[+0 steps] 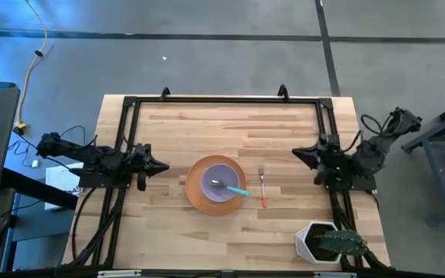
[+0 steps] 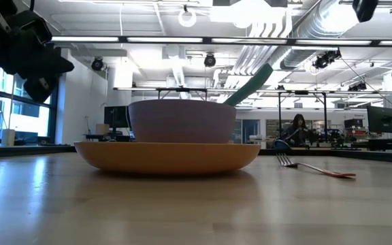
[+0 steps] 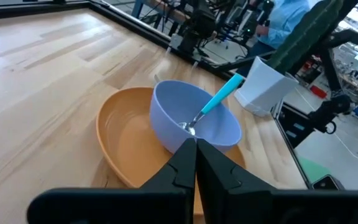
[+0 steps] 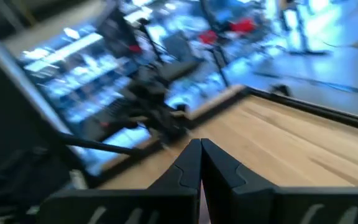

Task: Set table place
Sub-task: Return to Home Position

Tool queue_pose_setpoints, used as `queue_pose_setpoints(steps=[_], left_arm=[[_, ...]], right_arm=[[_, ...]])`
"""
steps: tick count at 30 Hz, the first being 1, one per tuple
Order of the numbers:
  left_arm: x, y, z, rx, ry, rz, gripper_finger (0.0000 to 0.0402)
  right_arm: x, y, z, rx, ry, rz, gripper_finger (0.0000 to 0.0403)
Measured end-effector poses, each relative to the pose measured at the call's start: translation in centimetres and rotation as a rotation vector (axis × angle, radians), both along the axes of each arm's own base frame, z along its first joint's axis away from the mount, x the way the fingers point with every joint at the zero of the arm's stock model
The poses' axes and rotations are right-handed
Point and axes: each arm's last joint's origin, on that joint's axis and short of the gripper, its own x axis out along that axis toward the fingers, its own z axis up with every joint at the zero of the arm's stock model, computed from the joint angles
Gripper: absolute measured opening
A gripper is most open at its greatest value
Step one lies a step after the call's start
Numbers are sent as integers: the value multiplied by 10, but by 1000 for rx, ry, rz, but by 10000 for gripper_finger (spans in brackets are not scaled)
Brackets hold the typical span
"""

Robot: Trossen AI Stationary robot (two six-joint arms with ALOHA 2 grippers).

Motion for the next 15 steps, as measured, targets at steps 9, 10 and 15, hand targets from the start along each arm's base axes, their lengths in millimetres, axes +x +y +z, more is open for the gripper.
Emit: queue_pose_setpoints(steps=[9,10,15], left_arm=[[0,1,0,-2,-4,52,0],[0,2,0,8,-3,53,0],[0,2,0,59,3,76,0]], right_arm=[[-10,-14,-14,-72,-63,175,0],[-9,-14,-14,-99,-60,194,0],[-8,-17,-15,-197,-46,240,0]])
